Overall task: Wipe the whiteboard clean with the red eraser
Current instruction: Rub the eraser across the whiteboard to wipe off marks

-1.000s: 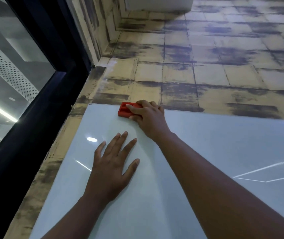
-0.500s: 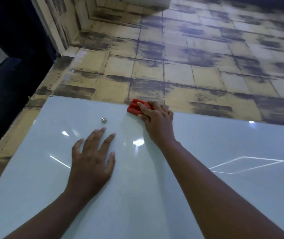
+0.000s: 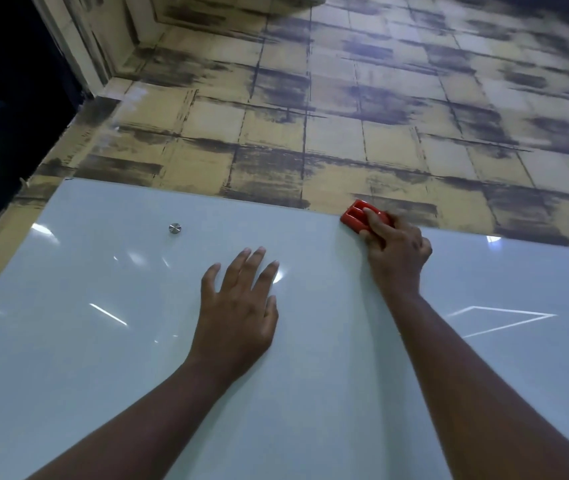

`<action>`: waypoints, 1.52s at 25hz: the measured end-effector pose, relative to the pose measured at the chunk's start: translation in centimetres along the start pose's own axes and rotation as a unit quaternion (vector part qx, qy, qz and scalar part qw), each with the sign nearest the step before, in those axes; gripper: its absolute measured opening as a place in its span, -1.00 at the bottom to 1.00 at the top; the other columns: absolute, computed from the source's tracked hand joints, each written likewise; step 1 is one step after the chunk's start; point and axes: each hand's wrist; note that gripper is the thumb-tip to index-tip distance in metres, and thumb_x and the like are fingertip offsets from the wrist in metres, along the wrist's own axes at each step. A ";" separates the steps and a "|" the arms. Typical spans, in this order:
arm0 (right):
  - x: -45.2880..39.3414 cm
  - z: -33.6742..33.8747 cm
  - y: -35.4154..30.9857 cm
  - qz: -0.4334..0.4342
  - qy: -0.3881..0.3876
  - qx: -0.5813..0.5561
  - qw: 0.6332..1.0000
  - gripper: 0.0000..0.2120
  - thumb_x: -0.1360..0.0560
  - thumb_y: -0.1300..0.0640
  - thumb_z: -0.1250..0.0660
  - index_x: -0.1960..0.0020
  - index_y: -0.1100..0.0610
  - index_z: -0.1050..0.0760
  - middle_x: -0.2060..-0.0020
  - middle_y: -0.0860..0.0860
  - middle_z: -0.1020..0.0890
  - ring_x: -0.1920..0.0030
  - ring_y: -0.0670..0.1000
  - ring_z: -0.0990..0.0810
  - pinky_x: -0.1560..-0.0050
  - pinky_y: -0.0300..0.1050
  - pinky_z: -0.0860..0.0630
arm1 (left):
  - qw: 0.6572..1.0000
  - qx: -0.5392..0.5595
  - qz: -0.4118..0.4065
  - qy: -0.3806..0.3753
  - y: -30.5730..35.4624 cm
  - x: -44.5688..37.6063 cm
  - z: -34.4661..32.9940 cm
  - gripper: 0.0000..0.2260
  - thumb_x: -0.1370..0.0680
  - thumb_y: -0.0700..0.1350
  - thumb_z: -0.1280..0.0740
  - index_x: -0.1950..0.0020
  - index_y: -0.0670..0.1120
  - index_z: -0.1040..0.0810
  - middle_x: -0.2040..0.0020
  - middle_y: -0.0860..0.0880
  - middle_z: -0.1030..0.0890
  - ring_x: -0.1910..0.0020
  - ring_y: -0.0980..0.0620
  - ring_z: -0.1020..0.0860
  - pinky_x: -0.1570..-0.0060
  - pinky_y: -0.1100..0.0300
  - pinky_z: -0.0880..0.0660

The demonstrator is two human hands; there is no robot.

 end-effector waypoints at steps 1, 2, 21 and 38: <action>0.4 -0.2 -0.8 -0.019 0.000 -0.010 1.000 -0.61 -0.62 0.03 -0.40 -0.44 -0.11 -0.56 -0.44 0.02 -0.52 -0.41 0.17 -0.42 -0.43 0.11 -0.14 | 1.000 0.002 0.006 -0.002 0.9 -0.1 -0.3 -0.52 -0.63 0.00 -0.13 -0.51 -0.08 -0.52 -0.56 -0.14 -0.47 -0.55 -0.15 -0.44 -0.43 -0.30 -0.35; 1.0 -0.5 -1.8 -0.020 -0.004 -0.021 1.000 -0.62 -0.61 0.02 -0.40 -0.43 -0.13 -0.56 -0.44 0.02 -0.53 -0.40 0.17 -0.43 -0.42 0.10 -0.13 | 1.000 0.002 0.013 -0.002 1.6 -0.2 -0.6 -0.52 -0.62 -0.01 -0.13 -0.51 -0.08 -0.51 -0.56 -0.14 -0.47 -0.55 -0.15 -0.43 -0.45 -0.30 -0.33; 8.5 0.9 -1.7 0.115 -0.041 -0.013 0.992 -0.62 -0.64 -0.10 -0.19 -0.41 -0.15 -0.56 -0.37 0.00 -0.56 -0.41 0.11 -0.48 -0.49 0.37 -0.18 | 0.998 0.004 0.055 -0.030 3.7 5.1 0.6 -0.43 -0.70 0.02 -0.06 -0.69 -0.18 -0.23 -0.70 -0.18 -0.21 -0.69 -0.13 -0.19 -0.61 -0.29 -0.18; 16.0 23.4 12.6 0.300 -0.171 0.166 0.924 -0.40 -0.54 0.13 -0.41 -0.55 0.02 -0.37 -0.34 0.09 -0.53 -0.18 0.17 -0.55 -0.12 0.15 -0.43 | 0.984 0.024 0.026 -0.177 22.4 4.5 9.8 -0.33 -0.62 0.12 -0.32 -0.66 -0.16 -0.31 -0.62 -0.22 -0.35 -0.61 -0.22 -0.35 -0.45 -0.36 -0.34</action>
Point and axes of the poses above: each hand's wrist, its own x-axis away from the middle knuckle, its own z-axis out of the back of the hand, y = z × x
